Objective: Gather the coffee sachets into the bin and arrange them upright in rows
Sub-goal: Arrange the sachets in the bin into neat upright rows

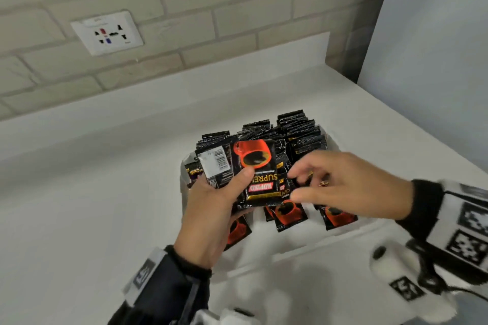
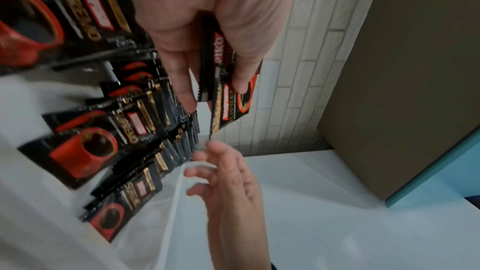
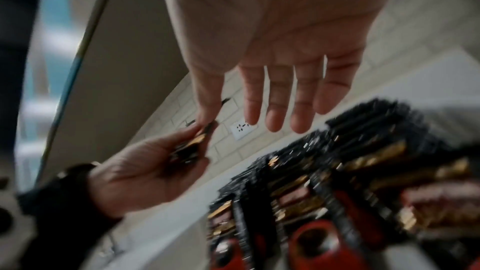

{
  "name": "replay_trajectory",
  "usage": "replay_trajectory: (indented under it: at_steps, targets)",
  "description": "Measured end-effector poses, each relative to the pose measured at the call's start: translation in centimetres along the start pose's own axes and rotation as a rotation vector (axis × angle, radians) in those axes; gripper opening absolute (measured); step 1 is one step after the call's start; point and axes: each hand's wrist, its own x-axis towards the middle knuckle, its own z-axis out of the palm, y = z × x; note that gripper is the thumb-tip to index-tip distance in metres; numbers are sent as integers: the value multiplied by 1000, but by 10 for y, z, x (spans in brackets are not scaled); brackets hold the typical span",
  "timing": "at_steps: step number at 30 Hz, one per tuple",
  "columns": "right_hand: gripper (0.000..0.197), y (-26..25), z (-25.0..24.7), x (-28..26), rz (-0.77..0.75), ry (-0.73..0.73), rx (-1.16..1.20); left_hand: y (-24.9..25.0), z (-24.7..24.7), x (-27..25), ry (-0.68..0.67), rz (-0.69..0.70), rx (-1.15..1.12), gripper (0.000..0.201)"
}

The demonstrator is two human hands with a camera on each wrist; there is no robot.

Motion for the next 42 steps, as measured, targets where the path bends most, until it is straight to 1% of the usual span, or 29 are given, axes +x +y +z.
replay_trajectory:
  at_steps: [2,5,6,8,9,10,11,12,14,15,16,17,18,19,20,22,24,26,30,33,35,37,40,41,42]
  targets:
    - [11,-2,12,4,-12,-43,211,1,11,-2,-36,31,-2,23]
    - [17,-2,15,8,20,35,440,4,17,-5,-59,57,-31,23]
    - [16,-2,11,8,39,61,517,4,16,-5,-64,50,-34,20]
    - [16,0,-6,8,57,146,690,5,8,-3,-64,27,-26,19]
    - [19,2,-18,8,54,207,748,6,2,-2,-51,23,-18,25]
    - [21,5,-31,7,36,261,735,8,-4,-1,-35,18,-11,28]
    - [21,8,-43,6,12,298,643,10,-10,0,-19,20,-5,27]
    - [21,12,-53,4,-9,310,481,14,-17,1,-9,28,3,22]
    - [16,21,-68,0,-85,284,55,21,-29,0,18,34,34,22]
    - [9,26,-72,-2,-134,235,-137,24,-36,-1,40,34,55,24]
    - [6,29,-74,-3,-167,156,-297,27,-44,-1,58,33,79,26]
    - [12,33,-73,-3,-185,56,-428,29,-50,-2,76,27,111,28]
    - [16,37,-69,-1,-187,-48,-510,32,-56,-4,88,20,147,29]
    - [15,39,-65,0,-169,-129,-546,34,-62,-4,86,15,192,28]
    - [13,41,-60,2,-158,-181,-553,36,-66,-5,72,10,251,27]
    - [14,39,-52,5,-162,-228,-515,40,-76,-5,11,1,443,34]
    - [17,36,-47,8,-183,-240,-477,42,-83,-6,-9,29,684,27]
    - [23,35,-43,11,-197,-249,-448,40,-86,-7,-23,74,837,24]
    - [33,37,-39,12,-197,-258,-422,30,-78,-5,-106,96,897,23]
    - [44,40,-41,10,-178,-230,-412,20,-73,6,-165,68,1025,21]
    - [47,43,-42,8,-138,-213,-413,15,-68,12,-228,59,1102,22]
    - [49,48,-44,5,-101,-194,-400,12,-65,19,-261,71,1121,25]
    - [50,56,-44,0,-49,-169,-393,11,-66,27,-258,43,1078,22]
    - [48,59,-44,-2,-37,-161,-395,12,-67,28,-255,45,1028,21]
    - [48,60,-44,-3,-25,-147,-395,14,-68,27,-245,75,958,22]
